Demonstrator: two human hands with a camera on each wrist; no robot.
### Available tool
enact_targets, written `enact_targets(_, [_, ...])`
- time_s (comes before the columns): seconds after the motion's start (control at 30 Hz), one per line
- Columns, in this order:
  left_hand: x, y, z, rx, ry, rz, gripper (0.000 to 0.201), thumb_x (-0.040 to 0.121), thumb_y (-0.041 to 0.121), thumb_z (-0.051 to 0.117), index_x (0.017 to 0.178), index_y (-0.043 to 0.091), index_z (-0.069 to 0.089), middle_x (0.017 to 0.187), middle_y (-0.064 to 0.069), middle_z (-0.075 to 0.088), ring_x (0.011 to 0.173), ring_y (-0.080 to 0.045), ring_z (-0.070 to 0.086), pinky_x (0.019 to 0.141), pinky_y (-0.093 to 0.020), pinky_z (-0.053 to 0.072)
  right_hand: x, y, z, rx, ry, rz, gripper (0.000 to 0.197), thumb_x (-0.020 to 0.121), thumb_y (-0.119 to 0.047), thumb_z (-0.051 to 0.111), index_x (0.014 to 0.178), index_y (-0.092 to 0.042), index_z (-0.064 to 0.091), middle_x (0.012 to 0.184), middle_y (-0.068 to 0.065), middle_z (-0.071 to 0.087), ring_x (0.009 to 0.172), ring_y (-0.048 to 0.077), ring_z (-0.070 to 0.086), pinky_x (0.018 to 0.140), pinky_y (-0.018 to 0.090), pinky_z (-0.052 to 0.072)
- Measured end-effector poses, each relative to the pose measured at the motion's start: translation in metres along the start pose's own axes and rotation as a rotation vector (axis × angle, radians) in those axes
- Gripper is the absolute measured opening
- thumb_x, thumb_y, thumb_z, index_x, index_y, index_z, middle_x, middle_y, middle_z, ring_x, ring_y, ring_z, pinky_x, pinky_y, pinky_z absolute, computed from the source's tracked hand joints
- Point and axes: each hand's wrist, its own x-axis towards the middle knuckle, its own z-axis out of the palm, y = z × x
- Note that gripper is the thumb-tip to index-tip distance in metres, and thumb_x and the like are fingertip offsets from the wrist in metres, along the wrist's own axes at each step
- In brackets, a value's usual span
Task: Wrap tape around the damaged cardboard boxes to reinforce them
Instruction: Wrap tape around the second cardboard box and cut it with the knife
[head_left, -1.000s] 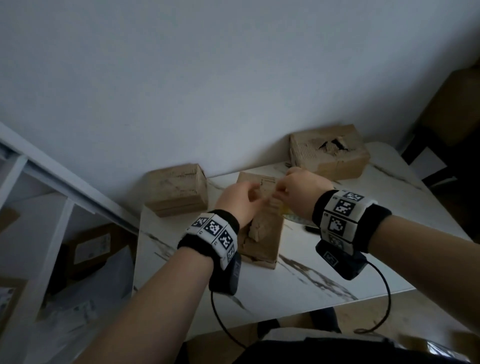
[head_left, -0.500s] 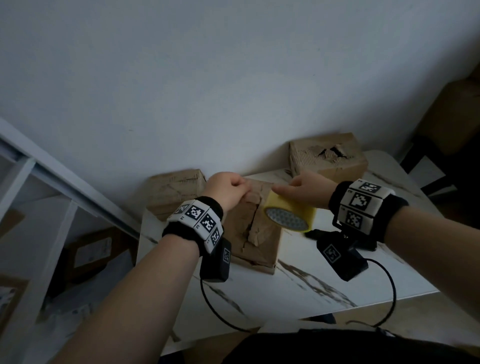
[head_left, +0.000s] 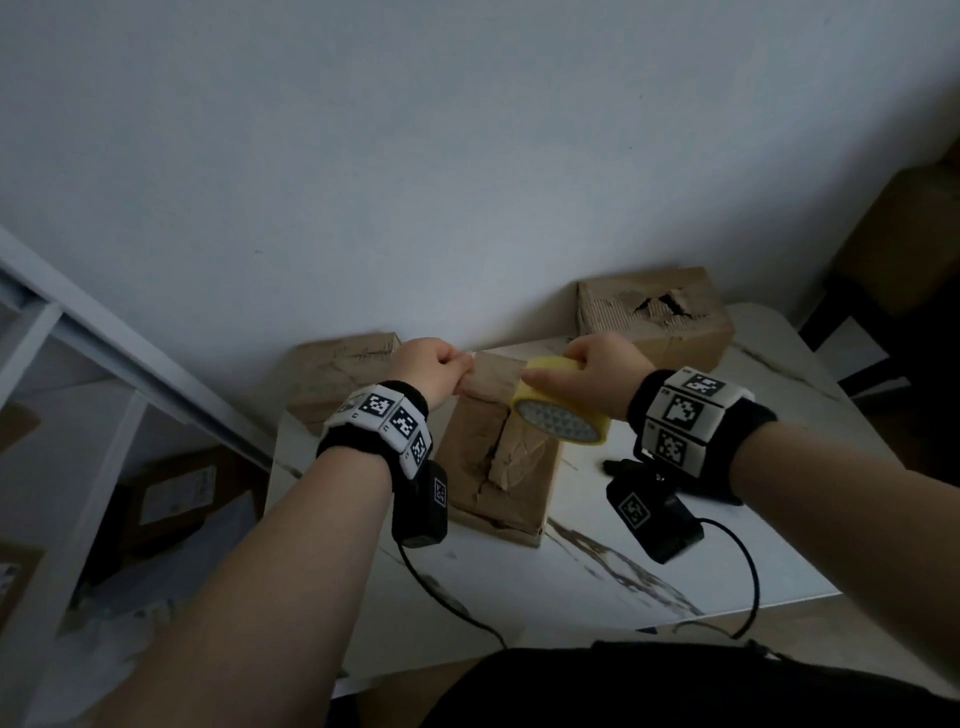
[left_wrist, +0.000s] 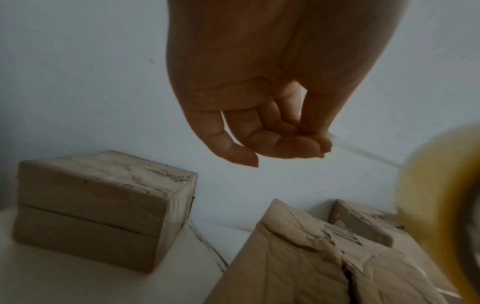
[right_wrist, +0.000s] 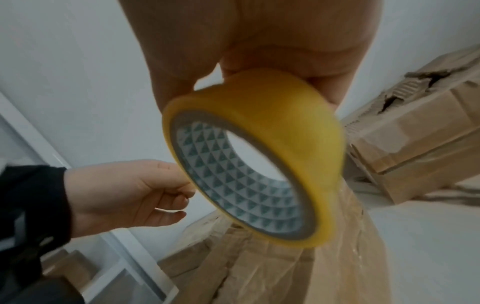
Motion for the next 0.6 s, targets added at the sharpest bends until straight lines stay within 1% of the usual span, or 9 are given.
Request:
enact_targets(0.1, [0.004, -0.002, -0.006, -0.072, -0.021, -0.012, 0.027, 0.095, 0.018, 0.053, 0.069, 0.019, 0.061, 0.067, 0.003, 0.062, 0.064, -0.011, 0.059, 0.087, -0.034, 0.049, -0.002, 0.007, -0.002, -0.198, -0.005, 0.021, 0.066, 0.075, -0.069, 0.057, 0.106, -0.011, 0.065, 0.084, -0.004, 0.056, 0.078, 0.014, 0.055, 0.064, 0.027, 0.043])
enact_targets(0.17, [0.005, -0.002, -0.006, -0.071, -0.047, -0.006, 0.027, 0.094, 0.015, 0.054, 0.069, 0.017, 0.062, 0.067, 0.002, 0.062, 0.063, -0.012, 0.059, 0.090, -0.037, 0.050, -0.003, 0.010, -0.003, -0.229, -0.035, 0.052, 0.076, 0.075, -0.072, 0.054, 0.119, -0.010, 0.060, 0.097, -0.001, 0.061, 0.080, 0.013, 0.055, 0.065, 0.025, 0.045])
enact_targets(0.23, [0.004, -0.004, -0.002, -0.076, -0.042, -0.020, 0.027, 0.093, 0.014, 0.055, 0.067, 0.016, 0.062, 0.066, 0.001, 0.062, 0.063, -0.014, 0.060, 0.091, -0.040, 0.051, -0.004, 0.010, -0.003, -0.258, -0.072, 0.072, 0.083, 0.076, -0.072, 0.053, 0.129, -0.008, 0.053, 0.115, 0.006, 0.062, 0.089, 0.016, 0.057, 0.073, 0.027, 0.050])
enact_targets(0.3, [0.004, -0.009, 0.001, -0.067, -0.014, -0.034, 0.029, 0.093, 0.015, 0.055, 0.065, 0.017, 0.061, 0.065, 0.001, 0.063, 0.063, -0.015, 0.060, 0.091, -0.043, 0.052, -0.003, 0.014, -0.004, -0.241, -0.112, 0.074, 0.077, 0.078, -0.071, 0.051, 0.120, -0.007, 0.059, 0.113, 0.010, 0.065, 0.090, 0.018, 0.061, 0.077, 0.031, 0.053])
enact_targets(0.37, [0.003, -0.014, 0.000, -0.043, -0.007, -0.044, 0.030, 0.093, 0.016, 0.055, 0.064, 0.018, 0.061, 0.065, 0.002, 0.063, 0.064, -0.016, 0.060, 0.090, -0.043, 0.052, -0.003, 0.023, -0.006, -0.170, -0.156, 0.076, 0.066, 0.081, -0.068, 0.048, 0.102, -0.008, 0.066, 0.099, 0.013, 0.067, 0.080, 0.016, 0.061, 0.076, 0.034, 0.054])
enact_targets(0.4, [0.003, -0.014, -0.001, -0.031, -0.010, -0.043, 0.030, 0.092, 0.016, 0.055, 0.064, 0.017, 0.061, 0.066, 0.001, 0.063, 0.066, -0.018, 0.062, 0.089, -0.043, 0.052, -0.004, 0.025, -0.007, -0.129, -0.169, 0.084, 0.060, 0.084, -0.065, 0.048, 0.098, -0.011, 0.067, 0.096, 0.011, 0.066, 0.080, 0.016, 0.060, 0.073, 0.033, 0.052])
enact_targets(0.5, [0.003, -0.011, -0.002, -0.009, 0.019, -0.025, 0.027, 0.090, 0.022, 0.058, 0.064, 0.017, 0.064, 0.068, 0.001, 0.066, 0.080, -0.026, 0.067, 0.088, -0.042, 0.052, -0.005, 0.031, -0.006, -0.033, -0.127, 0.096, 0.042, 0.090, -0.050, 0.049, 0.108, -0.015, 0.064, 0.100, 0.005, 0.061, 0.088, 0.019, 0.058, 0.074, 0.030, 0.047])
enact_targets(0.53, [0.004, -0.009, -0.002, -0.015, 0.032, -0.018, 0.027, 0.089, 0.026, 0.060, 0.064, 0.017, 0.064, 0.068, 0.001, 0.067, 0.082, -0.027, 0.068, 0.088, -0.041, 0.052, -0.005, 0.031, -0.005, -0.023, -0.111, 0.097, 0.037, 0.091, -0.046, 0.050, 0.107, -0.015, 0.063, 0.099, 0.005, 0.061, 0.087, 0.020, 0.058, 0.075, 0.030, 0.049])
enact_targets(0.6, [0.003, -0.006, -0.001, 0.001, 0.032, 0.014, 0.030, 0.087, 0.034, 0.063, 0.063, 0.016, 0.064, 0.071, -0.002, 0.069, 0.081, -0.026, 0.068, 0.086, -0.039, 0.052, -0.006, 0.031, -0.002, -0.052, -0.105, 0.092, 0.030, 0.090, -0.043, 0.050, 0.095, -0.017, 0.063, 0.092, 0.005, 0.061, 0.082, 0.019, 0.059, 0.074, 0.032, 0.051])
